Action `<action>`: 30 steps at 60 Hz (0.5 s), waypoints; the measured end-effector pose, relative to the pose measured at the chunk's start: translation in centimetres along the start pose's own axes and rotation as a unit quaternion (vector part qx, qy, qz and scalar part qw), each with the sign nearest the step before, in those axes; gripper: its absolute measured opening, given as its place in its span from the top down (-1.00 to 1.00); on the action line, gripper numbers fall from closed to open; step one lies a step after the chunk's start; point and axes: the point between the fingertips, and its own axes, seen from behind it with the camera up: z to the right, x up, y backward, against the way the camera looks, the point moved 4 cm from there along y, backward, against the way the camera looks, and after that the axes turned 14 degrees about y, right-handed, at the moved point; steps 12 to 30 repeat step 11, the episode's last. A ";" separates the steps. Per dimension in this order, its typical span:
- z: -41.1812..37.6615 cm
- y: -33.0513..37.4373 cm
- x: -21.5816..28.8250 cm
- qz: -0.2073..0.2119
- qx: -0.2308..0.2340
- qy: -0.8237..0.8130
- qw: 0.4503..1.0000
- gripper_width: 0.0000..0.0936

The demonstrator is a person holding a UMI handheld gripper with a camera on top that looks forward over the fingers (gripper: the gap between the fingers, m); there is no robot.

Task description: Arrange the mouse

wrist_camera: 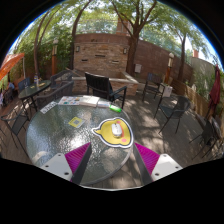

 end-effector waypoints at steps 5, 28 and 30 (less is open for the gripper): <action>-0.1 1.7 -0.7 -0.001 -0.006 0.002 1.000 -0.82; -0.4 2.6 -1.4 -0.002 -0.008 0.006 1.000 -0.82; -0.4 2.6 -1.4 -0.002 -0.008 0.006 1.000 -0.82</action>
